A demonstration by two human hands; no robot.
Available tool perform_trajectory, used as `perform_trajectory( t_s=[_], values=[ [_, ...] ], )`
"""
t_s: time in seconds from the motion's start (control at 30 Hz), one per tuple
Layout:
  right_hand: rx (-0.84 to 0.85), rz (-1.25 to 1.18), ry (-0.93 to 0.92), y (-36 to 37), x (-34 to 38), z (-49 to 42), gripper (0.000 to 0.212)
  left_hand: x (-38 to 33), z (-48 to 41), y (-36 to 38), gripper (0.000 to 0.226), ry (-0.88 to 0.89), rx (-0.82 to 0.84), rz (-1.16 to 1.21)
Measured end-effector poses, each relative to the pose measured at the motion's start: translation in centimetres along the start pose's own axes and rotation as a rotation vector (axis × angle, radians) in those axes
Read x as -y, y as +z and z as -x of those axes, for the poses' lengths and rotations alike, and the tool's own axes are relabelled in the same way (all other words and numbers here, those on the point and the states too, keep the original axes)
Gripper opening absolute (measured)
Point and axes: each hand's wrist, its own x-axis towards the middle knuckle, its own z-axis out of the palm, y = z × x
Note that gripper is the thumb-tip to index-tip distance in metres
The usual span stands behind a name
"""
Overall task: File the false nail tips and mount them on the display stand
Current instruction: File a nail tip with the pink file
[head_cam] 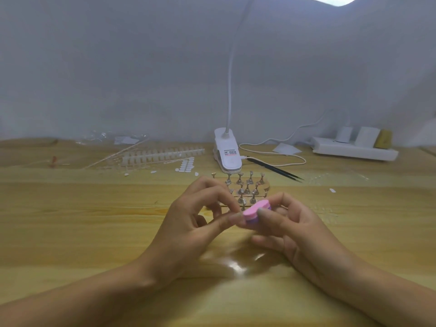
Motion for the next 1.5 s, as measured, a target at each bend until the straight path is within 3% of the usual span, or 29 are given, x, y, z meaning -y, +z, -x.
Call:
perform_trajectory(
  t_s=[0.13,0.23,0.37,0.5,0.6,0.73,0.87,0.97,1.1,1.2,1.33,1.43,1.5],
  values=[
    [0.158,0.112,0.023,0.19,-0.23,0.03,0.025,-0.05,-0.03,-0.02,0.015,-0.002,-0.001,-0.018],
    [0.035,0.038,0.003,-0.03,-0.22,-0.01,0.032,-0.13,-0.03,-0.02,0.016,-0.007,-0.005,-0.004],
    [0.150,0.092,0.003,0.16,-0.34,-0.01,0.032,-0.21,-0.02,-0.01,0.010,-0.002,-0.002,-0.031],
    [0.010,0.004,-0.015,-0.08,-0.17,-0.05,0.039,-0.39,0.07,-0.05,0.009,0.023,-0.020,-0.022],
    [0.141,0.092,0.001,0.20,-0.35,0.08,0.036,-0.36,0.08,-0.04,0.007,0.032,-0.016,-0.040],
    [0.000,0.003,-0.028,-0.07,-0.09,0.04,0.036,-0.19,-0.01,-0.03,0.007,0.015,-0.020,-0.028],
    [0.159,0.095,-0.030,0.26,-0.35,0.22,0.031,-0.10,0.01,-0.06,0.010,0.018,-0.017,-0.032],
    [0.027,0.054,-0.047,0.09,-0.18,0.19,0.035,-0.11,-0.06,-0.11,0.009,-0.010,-0.028,-0.019],
    [0.116,0.098,-0.041,0.21,-0.39,0.21,0.035,-0.21,-0.04,-0.09,0.010,0.002,-0.012,-0.019],
    [-0.012,0.043,-0.071,0.04,-0.18,0.15,0.037,-0.27,-0.06,-0.11,0.010,-0.018,-0.017,-0.017],
    [0.137,0.143,-0.052,0.18,-0.42,0.24,0.025,-0.25,-0.01,-0.04,0.010,0.000,-0.005,-0.022],
    [0.010,0.076,-0.095,0.02,-0.29,0.30,0.021,-0.18,-0.02,-0.08,0.007,-0.018,-0.010,-0.017],
    [0.057,0.122,-0.068,-0.01,-0.30,0.28,0.026,-0.15,-0.01,-0.09,0.006,-0.008,-0.002,-0.021]
  ],
)
